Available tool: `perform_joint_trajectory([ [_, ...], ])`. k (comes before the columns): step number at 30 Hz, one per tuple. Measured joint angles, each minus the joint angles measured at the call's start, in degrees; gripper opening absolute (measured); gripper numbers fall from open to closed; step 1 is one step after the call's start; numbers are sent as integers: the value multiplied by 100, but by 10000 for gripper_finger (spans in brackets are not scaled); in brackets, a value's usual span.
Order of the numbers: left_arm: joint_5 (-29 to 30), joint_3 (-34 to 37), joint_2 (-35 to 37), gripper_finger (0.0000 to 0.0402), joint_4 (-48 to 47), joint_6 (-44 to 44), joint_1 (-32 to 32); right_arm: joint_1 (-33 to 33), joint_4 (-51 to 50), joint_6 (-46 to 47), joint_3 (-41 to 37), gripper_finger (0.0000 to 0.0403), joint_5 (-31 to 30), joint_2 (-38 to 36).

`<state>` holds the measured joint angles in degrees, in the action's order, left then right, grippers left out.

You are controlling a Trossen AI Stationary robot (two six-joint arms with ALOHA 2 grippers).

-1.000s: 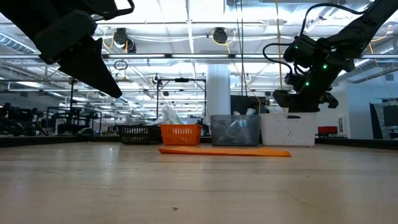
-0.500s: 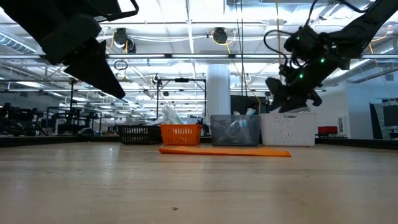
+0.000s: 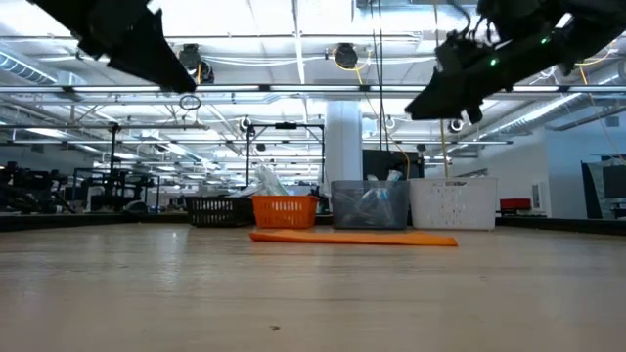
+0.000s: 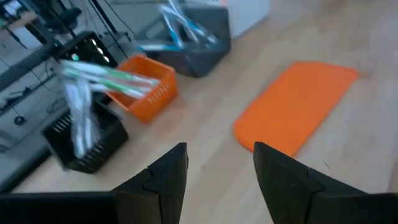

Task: Pick & Place Toothbrushes
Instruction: Return to home position

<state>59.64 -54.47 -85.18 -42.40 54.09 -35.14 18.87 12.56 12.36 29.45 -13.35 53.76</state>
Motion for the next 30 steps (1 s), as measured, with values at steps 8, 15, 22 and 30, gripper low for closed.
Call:
perform_joint_trajectory([
  [8,218,556,990,186,642,-1041,129,-1462,-79,-342,0,115,-1085,-275],
  [15,-436,1648,1752,186,2412,-2171,609,-2620,-24,-534,-33,96,-2058,-278],
  [22,-1347,2810,2585,186,4671,-3605,1117,-3430,695,-877,-541,89,-2862,-478],
  [30,-1681,3742,3544,186,5108,-3705,1537,-3824,2096,-1156,-1630,88,-2862,-1008],
])
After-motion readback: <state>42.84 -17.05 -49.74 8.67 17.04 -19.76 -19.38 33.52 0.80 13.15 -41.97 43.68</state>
